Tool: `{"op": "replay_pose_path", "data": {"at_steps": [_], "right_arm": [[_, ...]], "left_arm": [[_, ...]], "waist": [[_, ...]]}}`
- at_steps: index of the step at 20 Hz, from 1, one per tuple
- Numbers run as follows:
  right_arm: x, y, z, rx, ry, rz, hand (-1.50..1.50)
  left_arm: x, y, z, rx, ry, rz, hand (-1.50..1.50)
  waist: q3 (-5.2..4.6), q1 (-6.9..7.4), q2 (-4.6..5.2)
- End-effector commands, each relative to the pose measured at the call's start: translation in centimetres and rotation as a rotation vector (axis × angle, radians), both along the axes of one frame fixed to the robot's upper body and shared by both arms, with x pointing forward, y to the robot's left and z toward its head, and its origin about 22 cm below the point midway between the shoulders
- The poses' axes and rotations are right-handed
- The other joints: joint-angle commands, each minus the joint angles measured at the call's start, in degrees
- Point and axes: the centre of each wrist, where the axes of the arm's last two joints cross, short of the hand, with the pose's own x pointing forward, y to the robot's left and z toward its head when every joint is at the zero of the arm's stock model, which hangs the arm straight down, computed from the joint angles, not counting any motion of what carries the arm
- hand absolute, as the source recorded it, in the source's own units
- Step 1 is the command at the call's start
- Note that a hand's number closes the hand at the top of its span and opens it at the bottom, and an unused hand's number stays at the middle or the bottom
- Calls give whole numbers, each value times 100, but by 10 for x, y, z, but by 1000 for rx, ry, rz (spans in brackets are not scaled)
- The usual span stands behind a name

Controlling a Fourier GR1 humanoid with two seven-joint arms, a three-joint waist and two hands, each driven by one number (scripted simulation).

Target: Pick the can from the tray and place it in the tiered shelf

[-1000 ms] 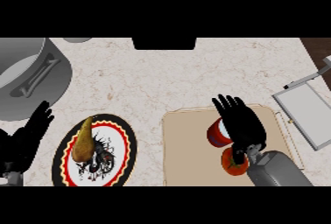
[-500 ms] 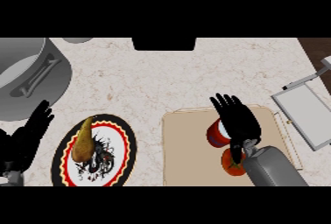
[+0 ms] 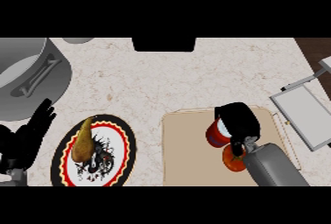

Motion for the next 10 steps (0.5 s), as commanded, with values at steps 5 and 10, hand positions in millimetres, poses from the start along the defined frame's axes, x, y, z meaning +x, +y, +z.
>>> {"op": "replay_pose_path", "data": {"at_steps": [5, 10], "right_arm": [[-9, 6, -15, -13, -110, 35, 150], [-4, -11, 18, 81, -194, -126, 150]], "left_arm": [[0, -1, -3, -22, 5, -9, 0], [-15, 8, -9, -2, 5, 1, 0]], "waist": [[100, -15, 107], [99, -29, 94]]}}
